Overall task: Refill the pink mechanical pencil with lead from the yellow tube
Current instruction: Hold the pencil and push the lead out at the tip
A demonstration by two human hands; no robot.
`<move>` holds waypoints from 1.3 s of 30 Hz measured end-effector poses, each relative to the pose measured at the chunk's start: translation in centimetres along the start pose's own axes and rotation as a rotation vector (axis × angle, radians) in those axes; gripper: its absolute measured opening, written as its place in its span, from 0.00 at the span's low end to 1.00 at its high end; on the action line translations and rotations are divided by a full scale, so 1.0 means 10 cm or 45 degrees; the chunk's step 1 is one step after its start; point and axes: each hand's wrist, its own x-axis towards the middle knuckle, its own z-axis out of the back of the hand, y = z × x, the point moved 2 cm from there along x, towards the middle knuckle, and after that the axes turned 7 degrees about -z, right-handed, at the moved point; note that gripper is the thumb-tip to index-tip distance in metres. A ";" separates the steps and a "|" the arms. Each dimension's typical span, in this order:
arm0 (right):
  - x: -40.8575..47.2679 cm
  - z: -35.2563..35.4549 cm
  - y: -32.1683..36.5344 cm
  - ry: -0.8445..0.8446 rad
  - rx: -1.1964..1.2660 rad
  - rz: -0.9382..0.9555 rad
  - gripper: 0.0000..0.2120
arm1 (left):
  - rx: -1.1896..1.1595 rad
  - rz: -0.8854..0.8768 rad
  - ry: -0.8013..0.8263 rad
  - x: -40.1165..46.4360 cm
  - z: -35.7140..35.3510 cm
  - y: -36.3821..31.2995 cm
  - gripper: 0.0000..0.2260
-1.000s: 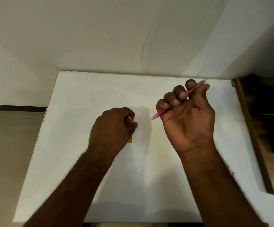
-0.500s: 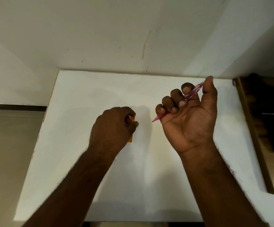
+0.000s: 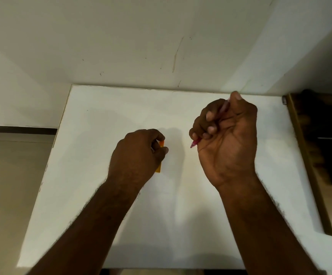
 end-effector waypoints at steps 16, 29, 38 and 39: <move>-0.01 -0.03 -0.07 0.056 0.043 -0.073 0.23 | 0.028 -0.017 -0.006 0.01 -0.01 0.01 0.10; -0.01 0.16 -0.08 0.011 0.712 -0.201 0.23 | 0.021 -0.022 -0.001 0.00 -0.01 0.01 0.09; 0.01 0.21 -0.09 -0.006 0.752 -0.188 0.21 | 0.014 -0.020 -0.004 0.01 0.00 0.00 0.09; 0.01 0.21 -0.09 -0.006 0.757 -0.186 0.21 | 0.013 -0.021 -0.006 0.01 0.00 0.00 0.09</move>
